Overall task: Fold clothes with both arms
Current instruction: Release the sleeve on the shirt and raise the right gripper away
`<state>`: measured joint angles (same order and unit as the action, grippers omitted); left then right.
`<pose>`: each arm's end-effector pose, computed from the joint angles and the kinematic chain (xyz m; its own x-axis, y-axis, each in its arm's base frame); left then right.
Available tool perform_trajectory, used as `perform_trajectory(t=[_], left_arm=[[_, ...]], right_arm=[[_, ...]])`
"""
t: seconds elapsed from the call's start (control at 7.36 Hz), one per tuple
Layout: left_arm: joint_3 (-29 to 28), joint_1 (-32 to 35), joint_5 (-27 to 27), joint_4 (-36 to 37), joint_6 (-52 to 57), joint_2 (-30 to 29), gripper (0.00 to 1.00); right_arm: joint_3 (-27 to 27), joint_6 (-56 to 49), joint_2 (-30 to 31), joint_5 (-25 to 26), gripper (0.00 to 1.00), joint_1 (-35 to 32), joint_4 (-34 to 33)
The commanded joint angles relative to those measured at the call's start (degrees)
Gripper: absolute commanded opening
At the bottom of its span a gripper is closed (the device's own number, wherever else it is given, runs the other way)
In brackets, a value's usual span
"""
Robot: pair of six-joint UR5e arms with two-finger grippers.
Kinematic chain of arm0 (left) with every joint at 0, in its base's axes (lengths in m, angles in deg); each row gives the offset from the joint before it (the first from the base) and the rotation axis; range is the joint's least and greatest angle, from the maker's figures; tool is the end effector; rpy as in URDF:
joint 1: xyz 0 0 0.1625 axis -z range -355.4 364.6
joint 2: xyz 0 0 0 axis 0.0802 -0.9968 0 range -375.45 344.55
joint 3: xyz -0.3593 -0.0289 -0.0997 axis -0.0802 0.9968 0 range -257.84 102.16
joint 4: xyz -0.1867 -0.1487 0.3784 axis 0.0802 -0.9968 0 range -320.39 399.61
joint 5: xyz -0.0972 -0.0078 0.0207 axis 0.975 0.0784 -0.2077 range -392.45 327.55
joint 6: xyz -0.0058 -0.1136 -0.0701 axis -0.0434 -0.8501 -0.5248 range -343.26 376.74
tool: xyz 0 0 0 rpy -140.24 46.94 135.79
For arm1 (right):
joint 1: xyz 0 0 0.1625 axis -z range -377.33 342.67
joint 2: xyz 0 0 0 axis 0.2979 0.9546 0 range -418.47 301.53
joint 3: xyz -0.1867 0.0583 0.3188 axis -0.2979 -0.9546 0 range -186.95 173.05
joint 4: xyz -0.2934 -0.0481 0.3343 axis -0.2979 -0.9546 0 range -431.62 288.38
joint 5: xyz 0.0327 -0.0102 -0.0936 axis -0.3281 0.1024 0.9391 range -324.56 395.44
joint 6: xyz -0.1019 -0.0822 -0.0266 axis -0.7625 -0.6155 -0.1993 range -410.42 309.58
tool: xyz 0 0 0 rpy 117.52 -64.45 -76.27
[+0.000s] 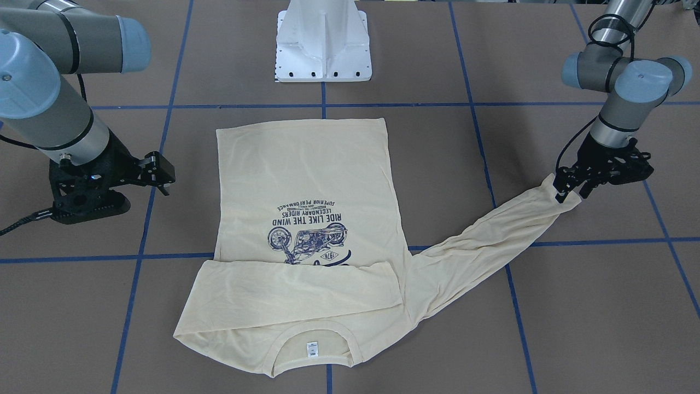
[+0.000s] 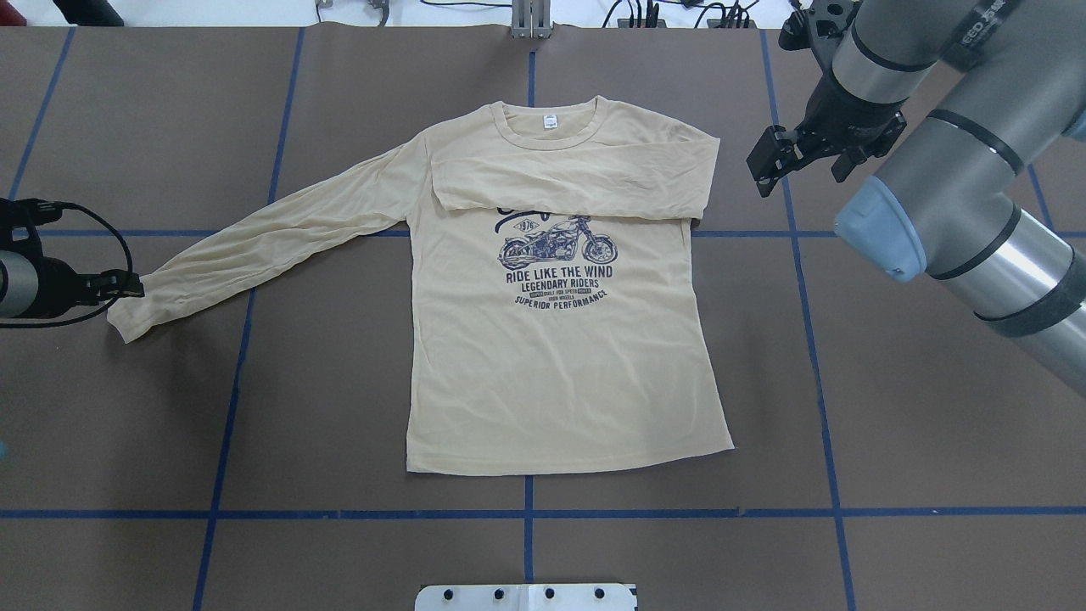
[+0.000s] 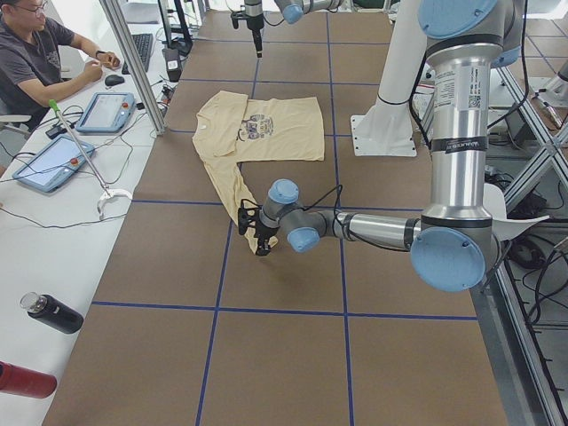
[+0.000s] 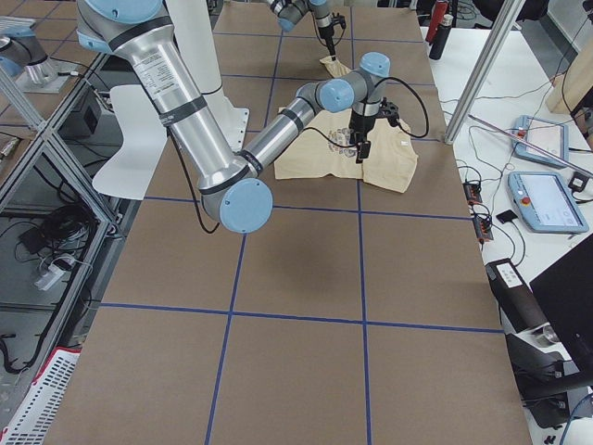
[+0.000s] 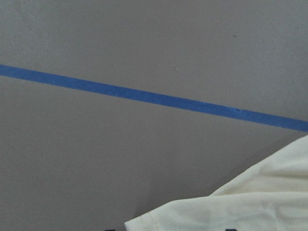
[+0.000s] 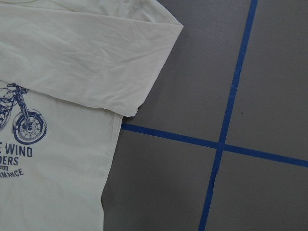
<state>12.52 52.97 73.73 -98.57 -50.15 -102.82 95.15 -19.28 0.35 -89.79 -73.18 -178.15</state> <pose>0.3076 -0.4906 0.5708 0.6548 -0.1694 -0.7366 0.3565 0.9285 0.1035 -0.3143 -0.5633 0.2423 0.7130 -0.1942 0.6737 0.1549 0.9808 0.1188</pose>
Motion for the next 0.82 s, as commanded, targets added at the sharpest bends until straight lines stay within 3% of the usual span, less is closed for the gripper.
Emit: perform_trajectory(t=[0.0, 0.41, 0.54, 0.68], left_arm=[[0.00, -0.03, -0.09, 0.10, -0.08, 0.00, 0.49], [0.17, -0.12, -0.18, 0.10, -0.08, 0.00, 0.18], [0.44, -0.12, -0.09, 0.10, -0.08, 0.00, 0.00], [0.61, -0.12, -0.09, 0.10, -0.08, 0.00, 0.00]], right_arm=[[0.02, 0.15, 0.06, -0.01, 1.00, -0.13, 0.00], [0.02, 0.32, 0.06, 0.16, 1.00, -0.22, 0.00], [0.02, 0.32, 0.06, 0.16, 1.00, -0.22, 0.00], [0.02, 0.23, 0.06, 0.16, 1.00, -0.31, 0.00]])
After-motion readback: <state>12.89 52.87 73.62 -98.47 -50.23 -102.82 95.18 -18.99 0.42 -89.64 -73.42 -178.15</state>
